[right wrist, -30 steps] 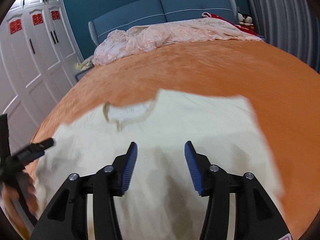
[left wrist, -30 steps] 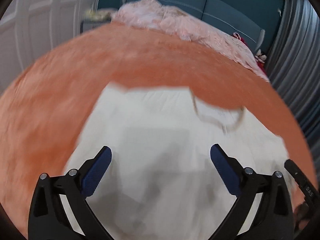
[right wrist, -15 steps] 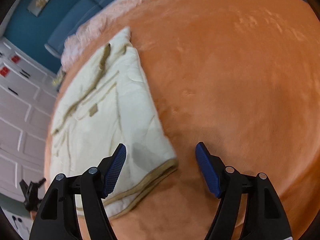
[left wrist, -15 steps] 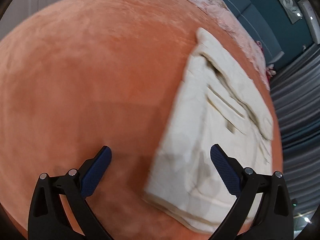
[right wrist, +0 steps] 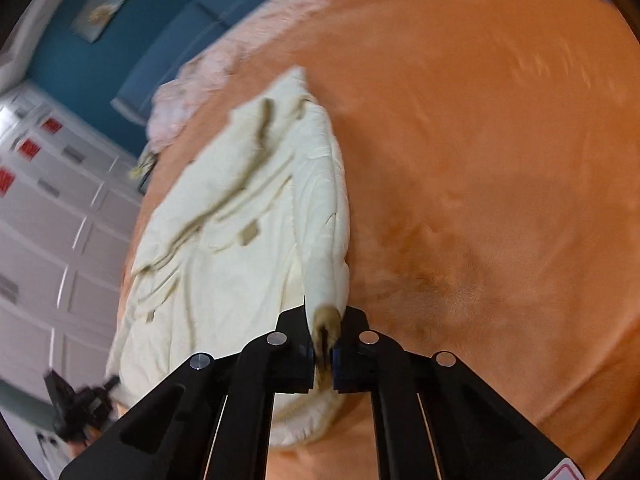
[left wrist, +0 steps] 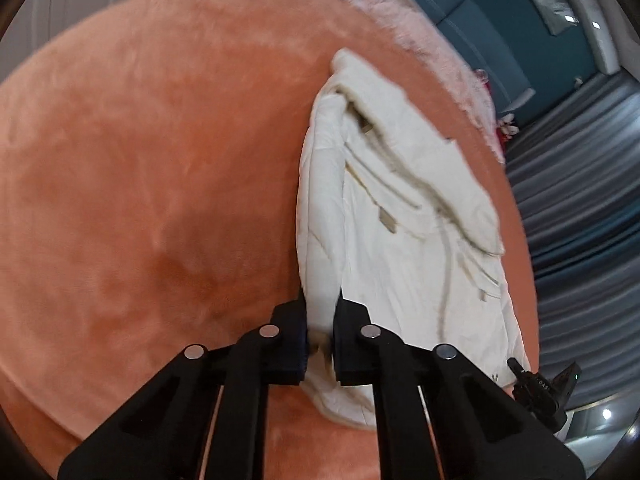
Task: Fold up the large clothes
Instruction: 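Carry the folded collar over the hem with both grippers and release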
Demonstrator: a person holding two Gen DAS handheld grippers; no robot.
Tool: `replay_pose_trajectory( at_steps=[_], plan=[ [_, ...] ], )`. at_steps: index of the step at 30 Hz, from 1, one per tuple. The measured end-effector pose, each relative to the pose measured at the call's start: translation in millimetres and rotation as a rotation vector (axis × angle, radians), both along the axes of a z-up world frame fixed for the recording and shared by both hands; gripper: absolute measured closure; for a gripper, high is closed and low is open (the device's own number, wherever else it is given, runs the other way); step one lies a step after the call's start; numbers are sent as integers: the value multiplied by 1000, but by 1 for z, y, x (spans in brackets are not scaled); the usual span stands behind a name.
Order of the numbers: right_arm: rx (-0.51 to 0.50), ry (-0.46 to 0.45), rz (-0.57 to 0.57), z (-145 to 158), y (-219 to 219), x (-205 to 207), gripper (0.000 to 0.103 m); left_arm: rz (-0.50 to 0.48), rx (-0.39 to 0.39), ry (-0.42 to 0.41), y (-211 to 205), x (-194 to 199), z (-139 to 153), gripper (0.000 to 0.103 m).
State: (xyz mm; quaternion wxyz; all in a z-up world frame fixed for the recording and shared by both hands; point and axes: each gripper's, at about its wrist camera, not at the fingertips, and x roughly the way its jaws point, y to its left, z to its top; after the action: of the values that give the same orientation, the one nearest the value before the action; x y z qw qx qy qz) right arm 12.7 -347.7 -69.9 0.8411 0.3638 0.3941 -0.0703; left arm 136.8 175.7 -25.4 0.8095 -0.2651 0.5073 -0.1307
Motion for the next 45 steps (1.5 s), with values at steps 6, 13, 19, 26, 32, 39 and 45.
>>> replay_pose_trajectory(
  at_steps=[6, 13, 19, 26, 32, 39, 45],
  plan=[
    [-112, 18, 209, 49, 34, -75, 98, -82, 34, -49, 21, -69, 53, 97],
    [-163, 126, 414, 92, 59, -185, 98, -234, 155, 27, 54, -167, 83, 97],
    [-143, -20, 331, 124, 52, -181, 98, -203, 105, -49, 53, -170, 112, 97],
    [-168, -221, 164, 151, 33, -104, 98, -102, 116, -246, 36, -105, 147, 97],
    [-233, -263, 80, 151, 23, -35, 98, 1, 191, -287, 17, -37, 141, 96],
    [-187, -234, 44, 114, 5, 31, 92, 32, 332, -252, -16, 38, 91, 94],
    [-105, -285, 10, 94, -3, 45, 73, 97, 260, -144, -8, 73, 51, 80]
  ],
)
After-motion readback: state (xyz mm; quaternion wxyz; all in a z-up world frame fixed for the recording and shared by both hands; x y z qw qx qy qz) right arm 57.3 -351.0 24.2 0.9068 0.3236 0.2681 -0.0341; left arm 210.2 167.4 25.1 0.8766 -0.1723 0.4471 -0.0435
